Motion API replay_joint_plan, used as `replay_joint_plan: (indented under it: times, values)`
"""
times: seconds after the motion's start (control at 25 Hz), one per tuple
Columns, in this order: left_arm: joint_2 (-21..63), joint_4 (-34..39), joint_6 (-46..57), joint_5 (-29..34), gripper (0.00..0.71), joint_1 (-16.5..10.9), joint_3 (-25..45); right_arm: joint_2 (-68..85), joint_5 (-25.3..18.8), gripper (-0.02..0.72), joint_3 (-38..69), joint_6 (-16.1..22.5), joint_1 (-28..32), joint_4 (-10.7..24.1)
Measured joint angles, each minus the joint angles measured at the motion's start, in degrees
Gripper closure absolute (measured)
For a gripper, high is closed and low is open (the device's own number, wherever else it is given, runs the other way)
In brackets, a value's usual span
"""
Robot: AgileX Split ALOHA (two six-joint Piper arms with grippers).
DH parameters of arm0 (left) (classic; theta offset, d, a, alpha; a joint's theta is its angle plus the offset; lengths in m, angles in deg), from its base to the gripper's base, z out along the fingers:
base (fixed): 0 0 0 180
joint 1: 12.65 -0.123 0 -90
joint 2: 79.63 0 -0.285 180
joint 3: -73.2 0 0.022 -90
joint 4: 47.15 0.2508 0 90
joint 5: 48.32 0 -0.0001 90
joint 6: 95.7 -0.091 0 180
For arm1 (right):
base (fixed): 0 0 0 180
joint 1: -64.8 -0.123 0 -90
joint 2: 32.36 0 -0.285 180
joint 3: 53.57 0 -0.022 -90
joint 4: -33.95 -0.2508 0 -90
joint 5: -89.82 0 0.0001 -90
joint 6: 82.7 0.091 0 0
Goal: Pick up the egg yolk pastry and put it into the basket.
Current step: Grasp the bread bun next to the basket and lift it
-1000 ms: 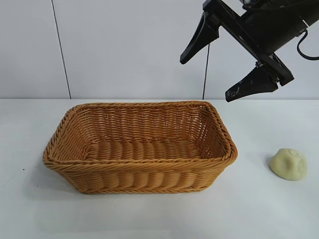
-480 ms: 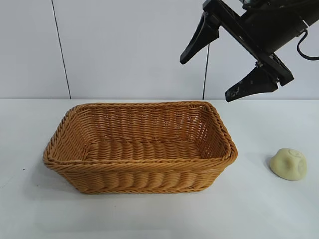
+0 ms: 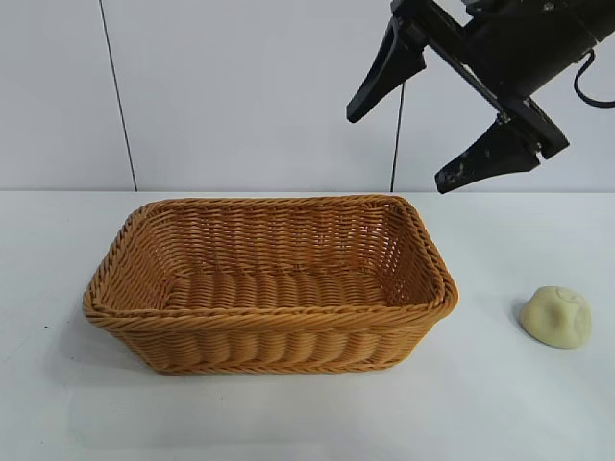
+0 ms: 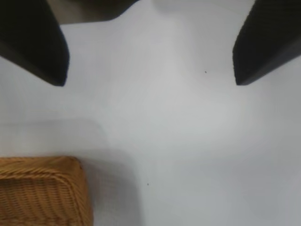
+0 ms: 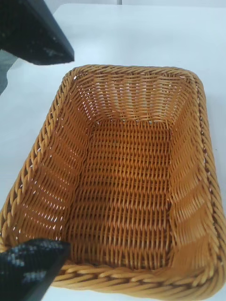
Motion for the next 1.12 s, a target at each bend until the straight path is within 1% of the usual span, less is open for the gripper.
replay_joint_plan:
  times: [0.04,0.28,0.32,0.4,0.44,0.52,0.76,0.96,1.12]
  values:
    - [1.65,0.0,0.0,0.0,0.014,0.0,0.0,0.0,-1.03,0.01,-1.27,1.14,0.0,2.14]
    - [11.79,0.0,0.0,0.0,0.014,0.0,0.0,0.0,-6.17,0.01,-6.15,10.8,0.0,20.38]
    - [12.17,0.06,0.0,0.0,0.014,0.0,0.0,0.0,-6.73,0.01,-6.46,11.93,0.14,22.72]
    - [12.32,0.06,0.0,0.0,0.014,0.0,0.0,-0.05,-8.04,0.01,-6.68,12.98,0.9,25.3]
    - [12.39,0.06,0.0,0.0,0.014,0.0,0.0,-0.2,-8.54,0.01,-6.68,13.34,1.65,26.2]
    - [12.39,0.06,0.0,0.0,0.014,0.0,0.0,-0.58,-9.41,0.01,-6.79,13.62,3.55,26.87]
    - [12.39,0.06,0.0,0.0,0.014,0.0,0.0,-1.07,-9.51,0.01,-6.79,13.71,10.17,27.73]
    - [12.39,0.06,0.0,0.0,0.014,0.0,0.0,-3.9,-8.91,0.01,-6.85,13.01,11.73,28.08]
    - [12.39,0.06,0.0,0.0,0.014,0.0,0.0,-8.82,-6.96,0.01,-6.85,12.89,11.8,28.19]
